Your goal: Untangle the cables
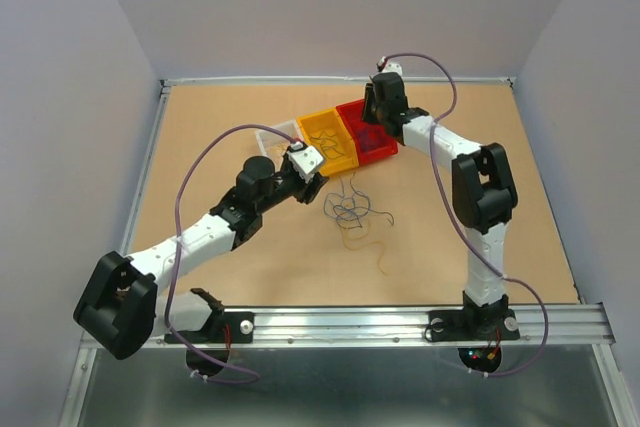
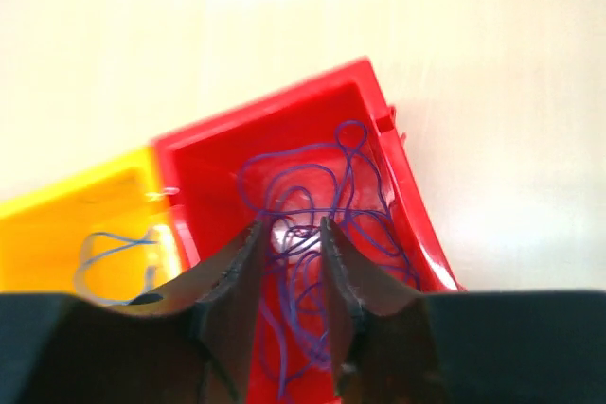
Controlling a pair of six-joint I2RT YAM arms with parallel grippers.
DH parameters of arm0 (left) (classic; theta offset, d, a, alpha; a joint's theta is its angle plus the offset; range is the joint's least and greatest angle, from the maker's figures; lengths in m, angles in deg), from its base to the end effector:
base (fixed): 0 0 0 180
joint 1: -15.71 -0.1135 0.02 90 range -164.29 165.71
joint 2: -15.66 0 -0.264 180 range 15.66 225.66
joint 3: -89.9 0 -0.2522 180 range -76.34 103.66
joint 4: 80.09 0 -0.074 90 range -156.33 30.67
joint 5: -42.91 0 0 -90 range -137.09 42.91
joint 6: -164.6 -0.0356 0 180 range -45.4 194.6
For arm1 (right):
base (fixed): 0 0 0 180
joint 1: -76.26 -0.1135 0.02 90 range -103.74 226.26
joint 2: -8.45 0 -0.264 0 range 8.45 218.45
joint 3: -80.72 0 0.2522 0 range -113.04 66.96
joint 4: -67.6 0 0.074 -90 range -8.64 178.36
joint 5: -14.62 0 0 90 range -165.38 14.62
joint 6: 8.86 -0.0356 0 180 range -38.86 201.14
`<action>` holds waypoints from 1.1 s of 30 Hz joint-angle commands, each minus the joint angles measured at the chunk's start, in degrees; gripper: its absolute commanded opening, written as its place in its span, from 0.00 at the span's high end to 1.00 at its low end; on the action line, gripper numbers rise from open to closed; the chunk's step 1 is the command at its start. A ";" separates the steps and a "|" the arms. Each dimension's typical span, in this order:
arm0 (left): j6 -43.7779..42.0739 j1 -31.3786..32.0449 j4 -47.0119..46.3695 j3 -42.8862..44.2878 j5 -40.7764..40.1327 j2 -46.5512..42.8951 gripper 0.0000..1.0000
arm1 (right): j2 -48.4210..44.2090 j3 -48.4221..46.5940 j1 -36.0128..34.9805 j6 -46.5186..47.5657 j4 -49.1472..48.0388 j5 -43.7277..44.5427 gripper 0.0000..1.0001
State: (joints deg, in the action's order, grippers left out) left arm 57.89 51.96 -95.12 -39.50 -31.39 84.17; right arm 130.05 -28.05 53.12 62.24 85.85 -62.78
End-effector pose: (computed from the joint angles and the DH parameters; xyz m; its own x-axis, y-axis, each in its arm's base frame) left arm 0.2132 -0.1683 0.2761 0.1875 0.2057 -0.9605 0.7656 0.5820 0.2741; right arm 0.4604 0.1883 0.2262 -0.5177 0.1225 -0.8467 -0.0465 0.9842 0.1709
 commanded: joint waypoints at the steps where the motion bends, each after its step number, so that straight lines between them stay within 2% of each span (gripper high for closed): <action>1: -1.22 0.05 -1.26 3.24 1.00 0.92 0.37 | -8.82 2.53 0.28 1.58 0.08 -0.73 0.59; 2: -1.31 -0.04 -1.26 3.33 0.91 1.18 0.36 | -9.88 3.15 0.28 1.58 0.08 -1.08 0.55; 3: -1.48 -0.04 -1.18 3.50 0.73 1.45 0.35 | -10.76 4.81 0.28 1.49 -0.01 -1.09 0.43; 6: -1.66 0.05 -0.91 4.11 1.17 2.59 0.33 | -14.53 7.98 0.20 1.32 -0.01 -1.70 0.33; 10: -2.80 0.40 1.10 6.04 3.54 6.35 0.27 | -21.65 15.88 -0.15 0.97 -0.18 -4.25 0.26; 15: -3.59 1.98 6.12 10.96 5.39 12.60 0.23 | -31.41 32.22 -1.74 0.18 -2.29 -5.22 0.16; 17: -3.94 2.60 6.64 11.85 5.57 14.98 0.23 | -37.12 37.06 -1.82 -0.70 -3.61 -5.30 0.16; 21: -5.60 4.18 8.58 14.92 6.71 18.84 0.23 | -46.00 50.67 -2.26 -3.95 -9.14 -7.49 0.28; 26: -8.33 6.46 12.09 19.05 9.96 25.08 0.25 | -53.65 57.19 -2.53 -7.29 -10.64 -4.09 0.29; 33: -12.47 9.45 16.13 25.29 5.92 32.47 0.28 | -64.37 62.30 -2.53 -8.88 -11.26 -1.79 0.29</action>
State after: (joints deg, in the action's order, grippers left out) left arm 48.58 60.36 -81.75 -18.25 -24.57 114.55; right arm 69.13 32.24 51.05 55.12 79.03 -66.82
